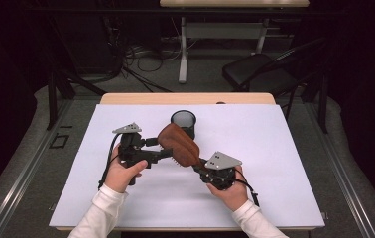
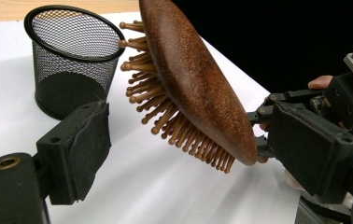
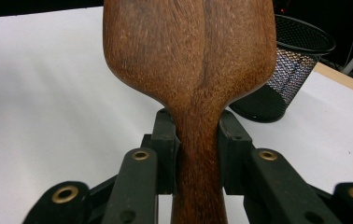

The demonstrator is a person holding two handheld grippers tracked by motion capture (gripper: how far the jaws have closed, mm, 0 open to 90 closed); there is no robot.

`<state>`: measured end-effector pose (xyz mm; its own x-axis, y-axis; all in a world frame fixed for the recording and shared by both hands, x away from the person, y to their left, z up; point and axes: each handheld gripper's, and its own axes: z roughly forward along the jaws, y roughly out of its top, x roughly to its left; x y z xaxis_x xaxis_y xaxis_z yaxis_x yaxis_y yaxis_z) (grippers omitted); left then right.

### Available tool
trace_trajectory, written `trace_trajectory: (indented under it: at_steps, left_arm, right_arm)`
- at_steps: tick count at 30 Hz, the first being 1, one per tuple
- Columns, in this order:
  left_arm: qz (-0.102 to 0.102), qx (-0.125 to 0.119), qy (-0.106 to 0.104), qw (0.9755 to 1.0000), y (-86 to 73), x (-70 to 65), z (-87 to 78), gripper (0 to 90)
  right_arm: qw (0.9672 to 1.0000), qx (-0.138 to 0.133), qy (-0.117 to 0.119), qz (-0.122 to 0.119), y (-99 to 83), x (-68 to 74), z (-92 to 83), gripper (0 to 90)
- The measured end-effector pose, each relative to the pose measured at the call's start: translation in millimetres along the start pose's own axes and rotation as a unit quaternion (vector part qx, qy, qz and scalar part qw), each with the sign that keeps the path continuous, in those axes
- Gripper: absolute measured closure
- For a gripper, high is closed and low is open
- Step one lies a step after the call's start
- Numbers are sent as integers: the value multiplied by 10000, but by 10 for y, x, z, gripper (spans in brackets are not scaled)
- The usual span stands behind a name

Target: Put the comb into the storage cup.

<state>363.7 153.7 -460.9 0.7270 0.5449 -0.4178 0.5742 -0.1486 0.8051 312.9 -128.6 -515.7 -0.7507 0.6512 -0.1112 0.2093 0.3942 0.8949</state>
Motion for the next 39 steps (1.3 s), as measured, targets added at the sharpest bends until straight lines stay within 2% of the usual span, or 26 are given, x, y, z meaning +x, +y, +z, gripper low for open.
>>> trace_trajectory:
  at_steps: [7, 21, 39]
  left_arm:
    - [4, 28, -24, 10000, -3, -28, 22, 137]
    - [-180, 22, -110, 9998, -15, -38, 52, 147]
    - [-290, -45, -234, 9993, -22, -45, 75, 150]
  right_arm:
    - [10000, -18, 18, -13, 0, 23, 9, 721]
    - [10000, -69, 30, -26, 8, 63, 9, 721]
    - [9999, -156, 50, -27, 16, 100, 9, 721]
